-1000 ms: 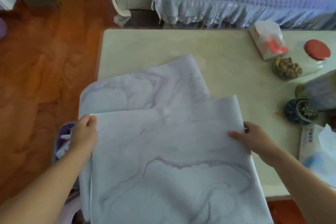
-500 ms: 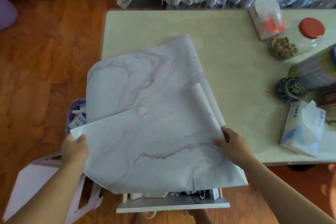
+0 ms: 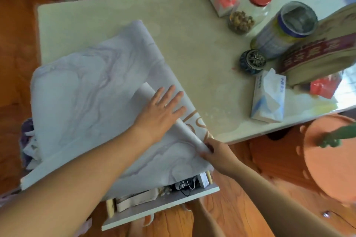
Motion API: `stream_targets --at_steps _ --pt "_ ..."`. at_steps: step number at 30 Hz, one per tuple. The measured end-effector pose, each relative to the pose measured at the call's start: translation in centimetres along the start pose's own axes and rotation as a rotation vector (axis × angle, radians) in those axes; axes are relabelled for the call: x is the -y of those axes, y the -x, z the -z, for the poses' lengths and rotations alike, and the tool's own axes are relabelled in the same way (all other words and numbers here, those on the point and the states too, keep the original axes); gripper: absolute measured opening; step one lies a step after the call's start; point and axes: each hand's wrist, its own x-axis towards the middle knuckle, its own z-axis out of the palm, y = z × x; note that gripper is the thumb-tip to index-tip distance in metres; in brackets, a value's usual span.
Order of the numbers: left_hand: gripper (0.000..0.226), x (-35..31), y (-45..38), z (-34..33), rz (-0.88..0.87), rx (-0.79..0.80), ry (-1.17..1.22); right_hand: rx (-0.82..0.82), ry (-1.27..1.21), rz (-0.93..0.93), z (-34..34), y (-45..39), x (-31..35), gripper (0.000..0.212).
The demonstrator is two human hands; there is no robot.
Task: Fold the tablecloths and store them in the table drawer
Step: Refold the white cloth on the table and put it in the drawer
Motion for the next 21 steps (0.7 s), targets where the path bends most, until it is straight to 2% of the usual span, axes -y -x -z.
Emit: stream_targets --at_steps 3,7,9,13,15,17,21 --pt "0.036 3.0 -3.0 1.2 -0.056 0.283 -0.191 0.053 -0.025 0.046 0.4 0.5 -1.8 0.014" --pt "0.018 5.0 -0.7 4.8 -0.178 0.557 0.022 0.154 0.241 0.171 0.2 1.9 -4.9 0.040" --pt "0.017 4.0 2.1 7.8 -0.240 0.596 0.096 0.156 0.289 0.238 0.4 2.0 -6.0 0.049" --pt "0.018 0.5 8.6 13.8 -0.320 0.736 0.267 0.162 0.433 0.442 1.2 1.9 -5.9 0.051" --pt "0.018 -0.2 10.0 16.3 -0.312 0.766 0.286 0.166 0.656 0.576 2.0 2.2 -5.1 0.047" --pt "0.018 0.2 10.6 18.9 -0.270 0.764 0.300 0.100 0.868 0.737 3.7 2.7 -4.2 0.048" --pt "0.017 2.8 11.6 25.9 -0.168 0.857 0.368 -0.004 0.922 0.899 8.2 2.2 -1.6 0.068"
